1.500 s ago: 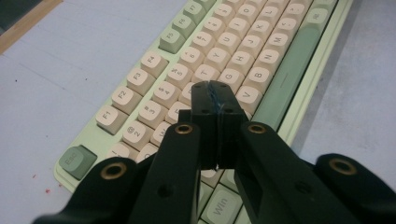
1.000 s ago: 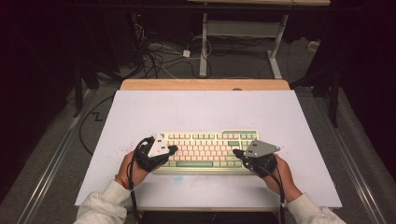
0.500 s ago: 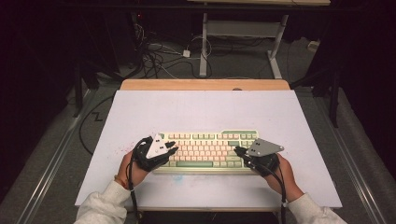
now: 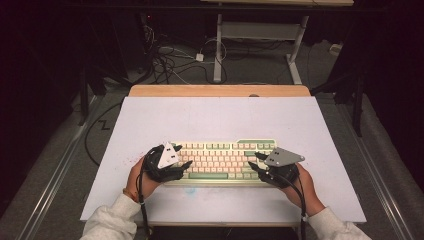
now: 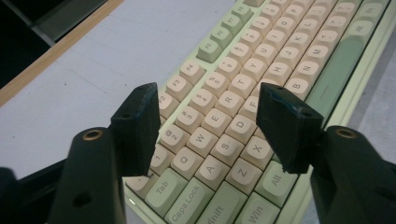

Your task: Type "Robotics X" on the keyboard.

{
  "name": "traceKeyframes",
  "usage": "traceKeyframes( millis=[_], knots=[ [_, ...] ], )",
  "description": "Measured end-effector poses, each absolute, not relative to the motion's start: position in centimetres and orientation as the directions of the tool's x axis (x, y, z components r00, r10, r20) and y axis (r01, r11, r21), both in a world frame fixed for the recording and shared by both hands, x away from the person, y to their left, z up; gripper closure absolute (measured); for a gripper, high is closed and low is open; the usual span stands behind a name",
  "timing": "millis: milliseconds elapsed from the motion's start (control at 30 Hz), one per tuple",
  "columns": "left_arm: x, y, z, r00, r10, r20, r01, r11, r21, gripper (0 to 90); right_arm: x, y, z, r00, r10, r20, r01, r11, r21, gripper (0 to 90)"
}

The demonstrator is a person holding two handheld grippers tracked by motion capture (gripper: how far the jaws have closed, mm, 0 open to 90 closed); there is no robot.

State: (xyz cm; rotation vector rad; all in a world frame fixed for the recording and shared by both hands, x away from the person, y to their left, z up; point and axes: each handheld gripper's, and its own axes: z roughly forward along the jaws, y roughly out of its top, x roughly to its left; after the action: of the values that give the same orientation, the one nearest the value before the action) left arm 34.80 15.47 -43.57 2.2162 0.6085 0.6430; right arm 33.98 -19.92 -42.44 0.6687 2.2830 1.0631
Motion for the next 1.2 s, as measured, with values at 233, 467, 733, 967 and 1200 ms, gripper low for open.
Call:
traceKeyframes(
  millis=[233,467,733,967,1200],
  knots=[
    [34.8,15.4,-43.9,0.749,0.605,0.269,0.221,-0.612,0.76,29.3,34.1,-19.7,-42.7,-0.731,0.636,-0.249,0.216,0.56,0.8,37.5],
    [34.7,14.9,-44.4,0.738,0.614,0.28,0.22,-0.612,0.76,16.7,34.4,-19.8,-43.0,-0.696,0.672,-0.253,0.215,0.531,0.819,21.1],
    [34.5,14.4,-44.6,0.714,0.638,0.287,0.215,-0.59,0.778,15.5,34.7,-19.8,-43.2,-0.687,0.678,-0.26,0.221,0.536,0.814,16.2],
    [34.5,14.3,-44.5,0.712,0.632,0.305,0.201,-0.6,0.774,15.5,34.7,-19.8,-43.2,-0.696,0.672,-0.252,0.215,0.53,0.82,16.3],
    [34.3,14.4,-44.2,0.708,0.637,0.305,0.186,-0.584,0.79,15.5,34.6,-19.6,-43.1,-0.689,0.674,-0.268,0.204,0.534,0.82,16.0]
  ],
)
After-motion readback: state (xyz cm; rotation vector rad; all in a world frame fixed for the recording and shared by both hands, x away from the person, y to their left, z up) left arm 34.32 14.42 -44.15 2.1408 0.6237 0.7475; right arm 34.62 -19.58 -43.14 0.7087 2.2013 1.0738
